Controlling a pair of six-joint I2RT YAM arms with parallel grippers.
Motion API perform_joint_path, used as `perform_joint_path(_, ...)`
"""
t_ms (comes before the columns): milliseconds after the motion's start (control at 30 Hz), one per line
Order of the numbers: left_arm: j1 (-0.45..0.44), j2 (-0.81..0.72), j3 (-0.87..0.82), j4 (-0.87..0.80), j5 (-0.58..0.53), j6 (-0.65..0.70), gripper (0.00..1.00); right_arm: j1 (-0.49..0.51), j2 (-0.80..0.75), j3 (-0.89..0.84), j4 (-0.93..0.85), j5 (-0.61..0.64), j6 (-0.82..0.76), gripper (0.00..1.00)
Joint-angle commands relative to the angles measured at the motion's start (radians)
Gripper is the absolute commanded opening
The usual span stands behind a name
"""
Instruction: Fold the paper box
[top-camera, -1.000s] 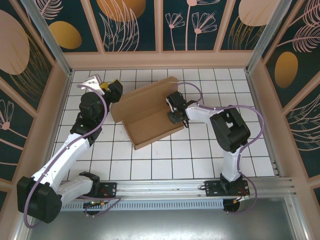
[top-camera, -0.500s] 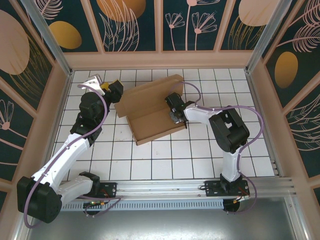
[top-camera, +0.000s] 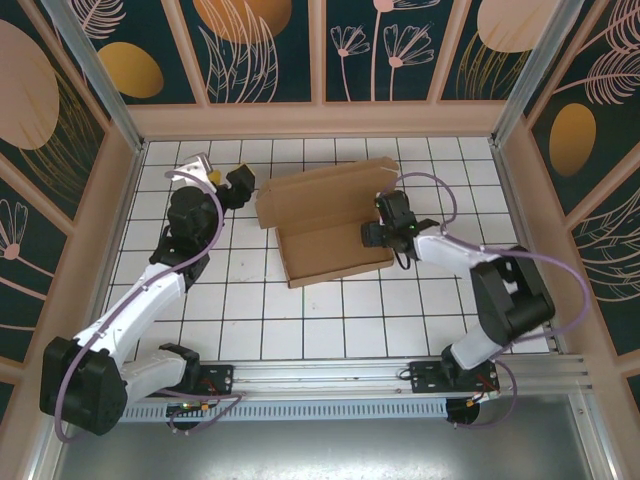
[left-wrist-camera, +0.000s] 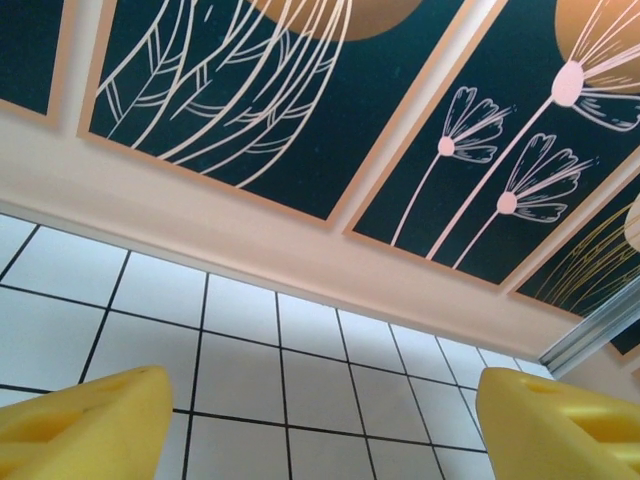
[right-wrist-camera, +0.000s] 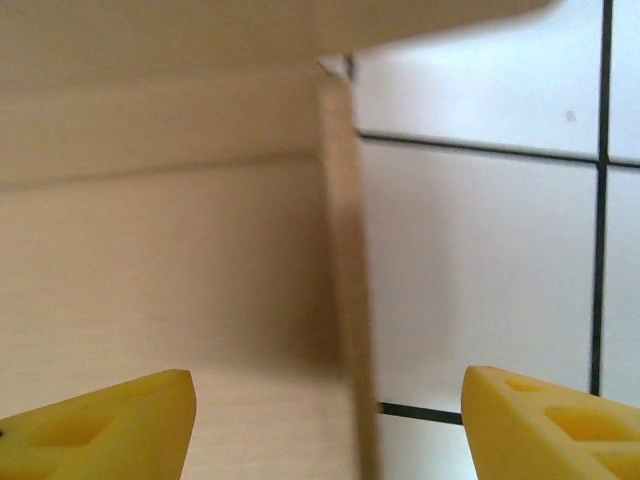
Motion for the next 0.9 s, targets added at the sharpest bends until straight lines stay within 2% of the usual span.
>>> perform_joint_path(0,0.006,0.011,-0.049,0.079,-0.057,-0.026,0.75,0.010,-0.161,-0.050,0.196,-0.116,0.034,0.71)
perform_joint_path(100,0.006,-0.004,-0.084,0.143,-0.025,0.033,0.70,0.011,-0.299,-0.117,0.347,-0.066,0.050,0.63)
perform_joint_path(167,0.006,-0.026,-0.080,0.115,-0.040,0.056,0.70,0.010,-0.365,-0.167,0.464,-0.074,0.046,0.56)
perform_joint_path(233,0.006,-0.058,-0.062,0.051,-0.009,0.124,0.71,0.011,-0.394,-0.189,0.556,-0.122,0.019,0.35)
perform_joint_path(300,0.006,-0.094,-0.102,0.076,0.064,0.199,0.69,0.008,-0.401,-0.186,0.610,-0.247,-0.098,0.33)
perform_joint_path(333,0.006,-0.109,-0.140,0.116,0.093,0.223,0.67,0.009,-0.395,-0.179,0.632,-0.269,-0.163,0.34)
perform_joint_path(400,0.006,-0.132,-0.215,0.184,0.086,0.238,0.66,-0.017,-0.373,-0.169,0.670,-0.307,-0.260,0.44)
perform_joint_path(467,0.006,-0.157,-0.298,0.267,0.033,0.233,0.69,-0.071,-0.354,-0.177,0.712,-0.466,-0.386,0.52)
perform_joint_path(533,0.006,-0.166,-0.357,0.325,-0.003,0.249,0.70,-0.143,-0.327,-0.180,0.725,-0.605,-0.484,0.54)
perform_joint_path(567,0.006,-0.164,-0.367,0.326,-0.004,0.259,0.71,-0.169,-0.311,-0.175,0.720,-0.628,-0.511,0.55)
perform_joint_path(600,0.008,-0.159,-0.373,0.322,0.010,0.268,0.73,-0.203,-0.290,-0.172,0.735,-0.629,-0.517,0.56)
perform_joint_path(700,0.014,-0.110,-0.366,0.315,0.169,0.347,0.73,-0.304,-0.219,-0.188,0.874,-0.694,-0.452,0.56)
perform_joint_path(867,0.042,-0.012,-0.349,0.358,0.222,0.376,0.72,-0.388,-0.097,-0.209,1.051,-0.787,-0.413,0.64)
